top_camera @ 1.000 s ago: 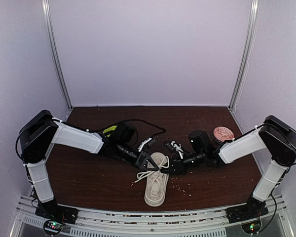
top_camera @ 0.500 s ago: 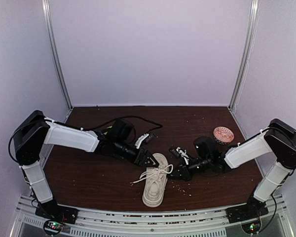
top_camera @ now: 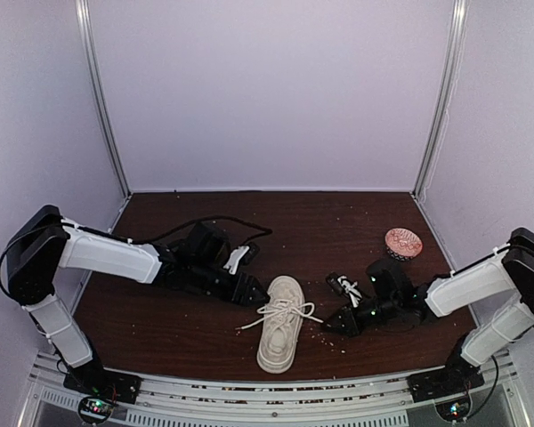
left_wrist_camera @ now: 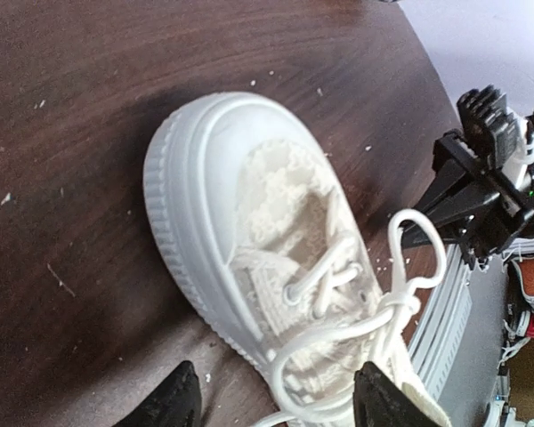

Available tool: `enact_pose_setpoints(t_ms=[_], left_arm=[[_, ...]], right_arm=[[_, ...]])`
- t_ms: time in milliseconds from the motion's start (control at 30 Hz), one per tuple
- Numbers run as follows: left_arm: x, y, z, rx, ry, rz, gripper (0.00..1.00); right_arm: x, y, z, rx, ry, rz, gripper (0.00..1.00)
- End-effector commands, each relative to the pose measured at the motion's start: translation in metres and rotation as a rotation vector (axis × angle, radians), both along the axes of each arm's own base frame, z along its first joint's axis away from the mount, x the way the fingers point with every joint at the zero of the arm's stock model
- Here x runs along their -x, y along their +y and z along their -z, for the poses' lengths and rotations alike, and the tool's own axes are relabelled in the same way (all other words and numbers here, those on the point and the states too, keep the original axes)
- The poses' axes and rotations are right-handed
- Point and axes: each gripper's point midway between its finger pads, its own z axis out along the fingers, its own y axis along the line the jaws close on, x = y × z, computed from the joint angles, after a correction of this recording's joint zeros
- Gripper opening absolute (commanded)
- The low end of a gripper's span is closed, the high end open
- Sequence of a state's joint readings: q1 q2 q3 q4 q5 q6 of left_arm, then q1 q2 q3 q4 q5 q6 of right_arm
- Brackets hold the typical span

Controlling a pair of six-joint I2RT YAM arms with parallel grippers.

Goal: Tie the shoes

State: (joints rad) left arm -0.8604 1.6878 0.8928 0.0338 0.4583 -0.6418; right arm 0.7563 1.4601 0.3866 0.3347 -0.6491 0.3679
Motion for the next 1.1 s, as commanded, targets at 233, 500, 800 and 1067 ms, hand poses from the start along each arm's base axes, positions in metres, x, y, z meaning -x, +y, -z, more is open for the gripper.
enact_pose_setpoints(t_ms=[233, 500, 800, 1067], left_arm=[[-0.003, -0.009, -0.005, 0.085, 0.063, -0.101, 0.59], [0.005, -0.015, 0.009, 0.066, 0.159, -0.117, 0.53], [0.017, -0.023, 0.014, 0.05, 0.213, -0.111, 0.44], [0.022, -0.021, 0.022, -0.006, 0.245, -0.119, 0.3]], right_arm=[[0.006, -0.037, 0.017, 0.109, 0.075, 0.191, 0.0], [-0.011, -0.033, -0.035, -0.051, 0.018, 0.307, 0.53], [-0.028, -0.007, -0.073, -0.108, 0.003, 0.424, 0.58], [-0.029, 0.025, -0.061, -0.14, 0.094, 0.435, 0.55]])
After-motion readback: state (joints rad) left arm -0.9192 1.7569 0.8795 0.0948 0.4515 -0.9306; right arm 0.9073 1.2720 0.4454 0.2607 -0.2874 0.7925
